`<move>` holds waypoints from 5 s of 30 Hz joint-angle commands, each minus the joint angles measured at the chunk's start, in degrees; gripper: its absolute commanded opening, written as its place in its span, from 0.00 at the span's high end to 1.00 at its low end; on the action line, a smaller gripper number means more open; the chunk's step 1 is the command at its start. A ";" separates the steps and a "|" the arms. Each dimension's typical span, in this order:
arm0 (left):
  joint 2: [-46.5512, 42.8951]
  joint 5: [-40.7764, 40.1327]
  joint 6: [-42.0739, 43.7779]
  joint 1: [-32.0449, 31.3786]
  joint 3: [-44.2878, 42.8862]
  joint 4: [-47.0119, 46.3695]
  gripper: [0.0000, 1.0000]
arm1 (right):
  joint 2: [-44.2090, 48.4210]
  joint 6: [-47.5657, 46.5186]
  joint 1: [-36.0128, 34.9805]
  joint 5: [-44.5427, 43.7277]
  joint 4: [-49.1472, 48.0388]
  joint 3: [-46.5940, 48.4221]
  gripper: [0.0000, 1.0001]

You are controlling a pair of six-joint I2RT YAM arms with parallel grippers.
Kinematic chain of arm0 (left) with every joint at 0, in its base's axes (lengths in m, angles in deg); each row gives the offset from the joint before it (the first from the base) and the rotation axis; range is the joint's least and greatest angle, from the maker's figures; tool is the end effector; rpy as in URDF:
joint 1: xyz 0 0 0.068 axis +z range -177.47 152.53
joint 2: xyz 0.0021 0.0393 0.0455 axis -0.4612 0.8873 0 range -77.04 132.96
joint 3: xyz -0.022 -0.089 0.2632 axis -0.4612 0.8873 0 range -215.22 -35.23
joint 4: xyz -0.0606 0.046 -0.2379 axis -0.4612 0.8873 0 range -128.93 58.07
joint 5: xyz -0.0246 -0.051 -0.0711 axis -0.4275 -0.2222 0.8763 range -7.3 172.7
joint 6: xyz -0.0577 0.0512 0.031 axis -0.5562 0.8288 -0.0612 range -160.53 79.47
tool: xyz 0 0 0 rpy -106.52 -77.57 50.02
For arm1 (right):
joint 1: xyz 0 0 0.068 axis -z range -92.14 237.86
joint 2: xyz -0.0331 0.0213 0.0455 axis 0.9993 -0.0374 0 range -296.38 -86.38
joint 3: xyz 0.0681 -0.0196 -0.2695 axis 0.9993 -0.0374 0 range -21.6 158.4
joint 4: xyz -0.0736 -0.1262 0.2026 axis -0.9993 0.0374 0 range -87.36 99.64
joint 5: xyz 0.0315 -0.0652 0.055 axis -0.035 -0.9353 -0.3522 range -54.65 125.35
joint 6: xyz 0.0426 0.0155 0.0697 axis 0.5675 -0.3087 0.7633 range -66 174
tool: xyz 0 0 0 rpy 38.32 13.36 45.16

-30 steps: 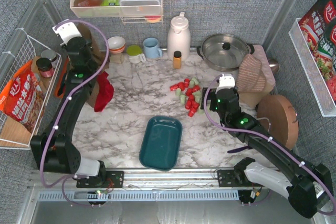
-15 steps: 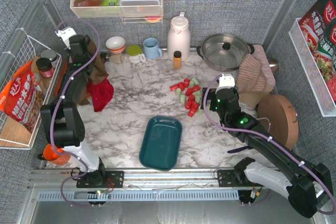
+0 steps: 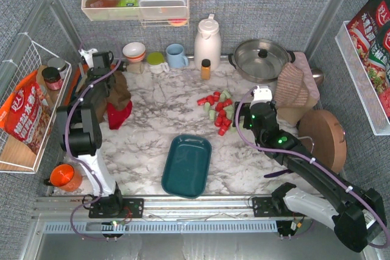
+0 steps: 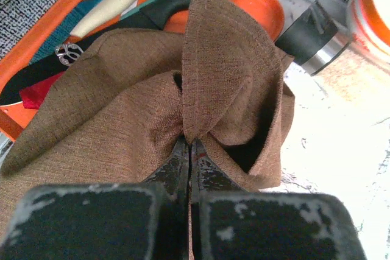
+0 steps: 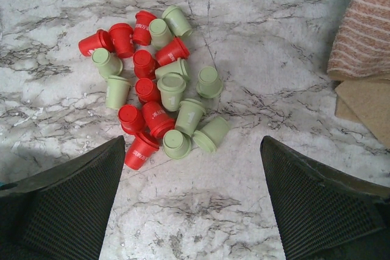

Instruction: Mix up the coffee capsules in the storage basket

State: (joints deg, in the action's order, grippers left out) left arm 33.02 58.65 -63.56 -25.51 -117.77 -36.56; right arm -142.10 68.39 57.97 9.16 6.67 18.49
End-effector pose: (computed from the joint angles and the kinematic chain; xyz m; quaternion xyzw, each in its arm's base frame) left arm 0.4669 0.0455 0.2431 -0.2849 0.8039 0.0878 0.5146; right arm 0.2232 0.0913 0.2850 0.0220 0.8065 0.0399 0.5895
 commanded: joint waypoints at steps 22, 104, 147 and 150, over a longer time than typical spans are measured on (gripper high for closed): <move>-21.60 12.00 2.85 -2.12 2.45 8.85 0.01 | -0.73 0.20 0.01 -0.47 -1.48 0.42 0.03; -6.41 27.39 8.33 -12.97 8.35 14.92 0.97 | -5.78 1.35 0.01 1.42 -2.27 0.42 0.03; -28.74 24.76 9.05 -10.33 14.23 11.08 0.01 | -18.32 1.18 -0.08 4.22 -4.94 0.87 0.32; -31.83 27.83 6.99 -10.33 19.40 5.02 0.01 | -21.47 0.19 -0.08 4.30 -4.42 2.38 0.33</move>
State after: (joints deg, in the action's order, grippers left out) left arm 3.95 82.63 -54.31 -35.94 -102.56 -22.48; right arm -160.79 70.36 57.94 13.33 3.61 19.11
